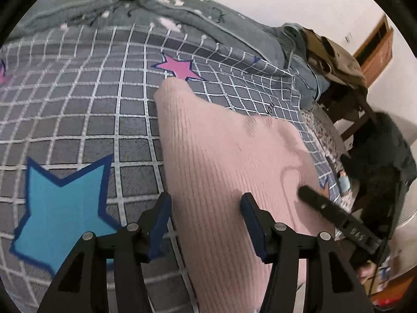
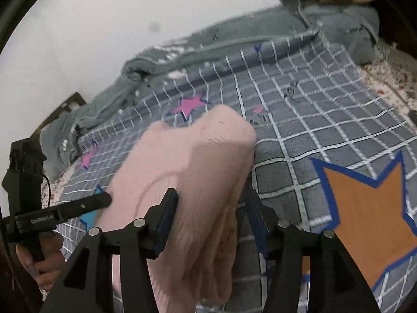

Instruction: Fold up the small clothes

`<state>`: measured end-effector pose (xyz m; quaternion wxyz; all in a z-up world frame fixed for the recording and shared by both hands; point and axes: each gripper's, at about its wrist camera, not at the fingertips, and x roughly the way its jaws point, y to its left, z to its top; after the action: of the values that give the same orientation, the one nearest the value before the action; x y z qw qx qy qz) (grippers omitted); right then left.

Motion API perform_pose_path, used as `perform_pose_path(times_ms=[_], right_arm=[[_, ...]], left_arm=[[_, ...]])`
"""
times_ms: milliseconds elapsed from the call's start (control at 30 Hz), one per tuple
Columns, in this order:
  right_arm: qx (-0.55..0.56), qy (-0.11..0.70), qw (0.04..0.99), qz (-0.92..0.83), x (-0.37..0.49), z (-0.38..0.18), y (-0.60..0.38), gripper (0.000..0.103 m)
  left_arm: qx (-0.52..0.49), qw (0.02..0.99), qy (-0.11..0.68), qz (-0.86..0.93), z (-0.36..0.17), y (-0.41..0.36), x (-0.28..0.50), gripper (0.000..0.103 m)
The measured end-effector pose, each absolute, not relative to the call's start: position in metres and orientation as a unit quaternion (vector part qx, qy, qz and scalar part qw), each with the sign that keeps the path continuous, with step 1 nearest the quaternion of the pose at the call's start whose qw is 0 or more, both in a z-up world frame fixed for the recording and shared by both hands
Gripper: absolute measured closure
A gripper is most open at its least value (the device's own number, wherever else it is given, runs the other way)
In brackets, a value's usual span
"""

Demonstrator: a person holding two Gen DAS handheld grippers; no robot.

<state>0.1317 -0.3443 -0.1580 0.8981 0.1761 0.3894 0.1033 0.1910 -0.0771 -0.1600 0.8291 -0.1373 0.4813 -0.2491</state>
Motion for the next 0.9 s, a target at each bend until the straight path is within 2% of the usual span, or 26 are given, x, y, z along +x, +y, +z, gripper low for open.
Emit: perform_pose_path(times_ms=[133,233,400,433,467,567,667,900], right_arm=[[0.168,0.42,0.884,0.116,0.151,-0.173,-0.341,0.041],[0.188,0.426,0.876,0.128,0.159,-0.179,-0.343,0.041],[0.217,0.426,0.867,0.139,0.166,-0.187,-0.346,0.041],[0.219,0.426,0.867,0.141,0.167,-0.187,-0.344,0.042],[0.225,0.423,0.865,0.151,0.167,-0.187,-0.343,0.052],[0.213,0.405,0.876,0.154,0.166,-0.176,-0.336,0.067],[0.181,0.373,0.896,0.157,0.16,-0.154,-0.322,0.07],[0.194,0.349,0.895,0.2,0.186,-0.131,-0.275,0.07]], left_arm=[[-0.156,0.816,0.494,-0.256,-0.173,-0.075,0.206,0.043],[-0.163,0.81,0.497,-0.264,-0.179,-0.076,0.212,0.043],[-0.168,0.808,0.498,-0.267,-0.183,-0.083,0.218,0.052],[-0.164,0.813,0.492,-0.264,-0.18,-0.085,0.217,0.057],[-0.159,0.818,0.486,-0.263,-0.178,-0.086,0.216,0.059],[-0.142,0.837,0.459,-0.262,-0.164,-0.086,0.211,0.067],[-0.135,0.85,0.44,-0.256,-0.152,-0.079,0.212,0.07],[-0.149,0.869,0.422,-0.213,-0.13,-0.023,0.229,0.07]])
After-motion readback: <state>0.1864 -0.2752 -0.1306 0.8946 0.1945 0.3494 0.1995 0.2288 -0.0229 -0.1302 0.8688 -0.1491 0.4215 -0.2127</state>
